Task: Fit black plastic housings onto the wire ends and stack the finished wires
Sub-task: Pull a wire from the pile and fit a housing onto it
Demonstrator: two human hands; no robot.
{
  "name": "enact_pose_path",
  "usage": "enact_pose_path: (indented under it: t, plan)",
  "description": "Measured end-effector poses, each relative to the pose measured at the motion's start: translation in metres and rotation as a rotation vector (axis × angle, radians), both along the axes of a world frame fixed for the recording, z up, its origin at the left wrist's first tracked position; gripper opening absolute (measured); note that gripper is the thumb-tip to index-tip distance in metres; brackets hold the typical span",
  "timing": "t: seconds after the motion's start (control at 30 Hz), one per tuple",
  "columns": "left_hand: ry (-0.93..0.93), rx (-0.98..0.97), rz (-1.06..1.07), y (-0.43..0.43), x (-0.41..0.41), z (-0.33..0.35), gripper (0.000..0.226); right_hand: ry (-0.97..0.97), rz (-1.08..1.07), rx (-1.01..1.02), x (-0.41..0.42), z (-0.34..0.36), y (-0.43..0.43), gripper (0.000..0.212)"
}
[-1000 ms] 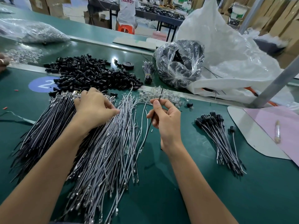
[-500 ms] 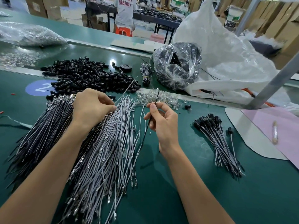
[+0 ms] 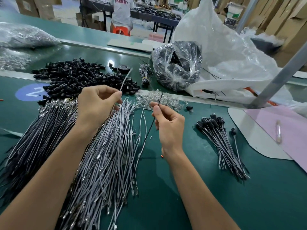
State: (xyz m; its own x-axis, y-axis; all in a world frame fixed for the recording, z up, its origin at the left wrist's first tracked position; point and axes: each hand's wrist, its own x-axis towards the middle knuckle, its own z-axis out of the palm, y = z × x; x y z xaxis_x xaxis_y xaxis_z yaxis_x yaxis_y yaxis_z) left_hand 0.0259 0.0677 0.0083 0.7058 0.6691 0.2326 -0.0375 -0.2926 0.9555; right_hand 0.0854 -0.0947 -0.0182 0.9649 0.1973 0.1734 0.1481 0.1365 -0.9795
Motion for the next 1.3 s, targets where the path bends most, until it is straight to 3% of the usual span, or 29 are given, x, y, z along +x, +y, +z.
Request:
enact_pose_path:
  t: [0.23, 0.43, 0.63, 0.83, 0.97, 1.07, 1.3]
  plan:
    - [-0.212, -0.239, -0.198, -0.009, -0.001, 0.04, 0.007, -0.032, -0.034, 0.118, 0.001, 0.005, -0.004, 0.007]
    - [0.059, -0.192, -0.201, -0.002, 0.005, 0.033, 0.006, -0.005, -0.019, 0.099, 0.0, 0.006, -0.004, 0.004]
    - [0.109, -0.428, -0.194, -0.007, -0.005, 0.044, 0.016, 0.007, -0.006, 0.097, 0.0, 0.006, -0.004, 0.005]
    - [0.164, -0.242, -0.3, -0.011, -0.025, 0.075, 0.018, 0.008, -0.011, 0.119, 0.001, 0.005, -0.006, 0.005]
    - [0.409, -0.233, -0.397, -0.023, -0.018, 0.043, 0.023, 0.009, -0.021, 0.119, 0.003, 0.005, -0.006, 0.007]
    - [0.539, -0.092, -0.353, -0.02, -0.011, 0.018, 0.023, 0.011, -0.019, 0.114, 0.003, 0.006, -0.006, 0.007]
    - [0.37, 0.324, -0.088, 0.011, -0.046, 0.019, 0.012, 0.017, -0.011, 0.114, 0.003, 0.007, -0.007, 0.007]
